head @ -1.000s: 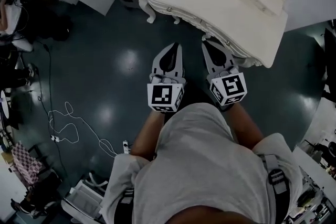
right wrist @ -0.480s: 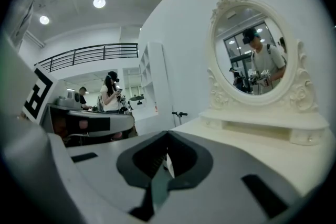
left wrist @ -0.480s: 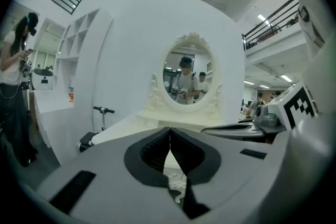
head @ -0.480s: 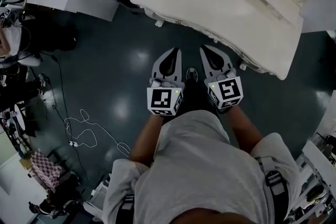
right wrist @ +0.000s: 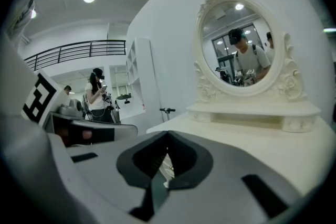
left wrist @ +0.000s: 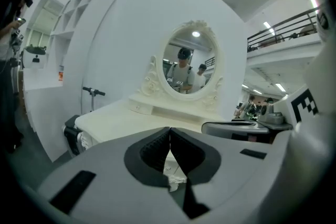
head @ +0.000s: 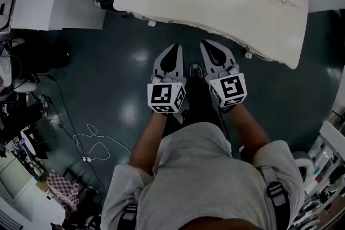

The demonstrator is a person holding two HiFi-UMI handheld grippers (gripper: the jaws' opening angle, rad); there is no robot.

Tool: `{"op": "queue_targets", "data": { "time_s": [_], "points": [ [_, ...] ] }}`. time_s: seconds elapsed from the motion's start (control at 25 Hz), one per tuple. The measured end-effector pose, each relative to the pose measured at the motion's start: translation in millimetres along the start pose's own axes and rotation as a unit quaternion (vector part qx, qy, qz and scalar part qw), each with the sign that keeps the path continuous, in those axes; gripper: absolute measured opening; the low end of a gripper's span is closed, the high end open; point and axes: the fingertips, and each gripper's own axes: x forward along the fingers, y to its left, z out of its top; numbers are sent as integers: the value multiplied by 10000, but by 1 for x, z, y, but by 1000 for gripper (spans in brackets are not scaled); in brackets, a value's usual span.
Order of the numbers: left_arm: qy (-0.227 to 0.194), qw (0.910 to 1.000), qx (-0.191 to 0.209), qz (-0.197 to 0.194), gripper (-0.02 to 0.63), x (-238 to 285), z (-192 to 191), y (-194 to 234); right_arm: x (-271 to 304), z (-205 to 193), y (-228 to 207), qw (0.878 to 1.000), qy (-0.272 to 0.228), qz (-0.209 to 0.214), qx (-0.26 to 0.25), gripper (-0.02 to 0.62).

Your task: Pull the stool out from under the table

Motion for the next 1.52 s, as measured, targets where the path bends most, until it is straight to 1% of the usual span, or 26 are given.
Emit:
{"op": "queue_targets", "data": {
  "time_s": [0.08,0.16,0.24,0.4,0.52,0.64,0.76,0.88,1.04,1.24,1.4,1.52],
  "points": [
    [70,9997,159,-176,6,-1,-9,0,5,-10,2,10000,42,-58,32,15],
    [122,9987,285,-399,6,-6,-15,2,6,-18,5,9997,89,-233,29,15],
    [161,9975,363,-592,6,-18,-19,11,3,-24,13,9988,122,-475,39,15],
    [174,9946,434,-930,6,-49,-33,31,-16,-45,45,9954,156,-941,74,15],
    [160,9899,659,-1242,6,-72,-46,38,-35,-68,64,9915,142,-1285,176,15],
    [284,9864,779,-1416,6,-77,-67,45,-47,-97,68,9853,252,-1653,345,15],
    [500,9858,707,-1441,6,-58,-97,48,-48,-131,55,9802,423,-1875,472,15],
    [604,9848,761,-1443,6,-27,-126,44,-40,-165,29,9771,584,-1972,547,15],
    [606,9848,791,-1425,6,16,-155,43,-19,-198,-13,9746,668,-2059,571,15],
    [621,9869,695,-1316,6,61,-190,48,12,-216,-48,9780,599,-1961,373,15],
    [619,9872,712,-1283,6,80,-222,51,20,-254,-62,9763,630,-2028,405,15],
    [524,9868,696,-1365,6,103,-236,52,32,-270,-79,9753,527,-2114,349,15]
  ]
}}
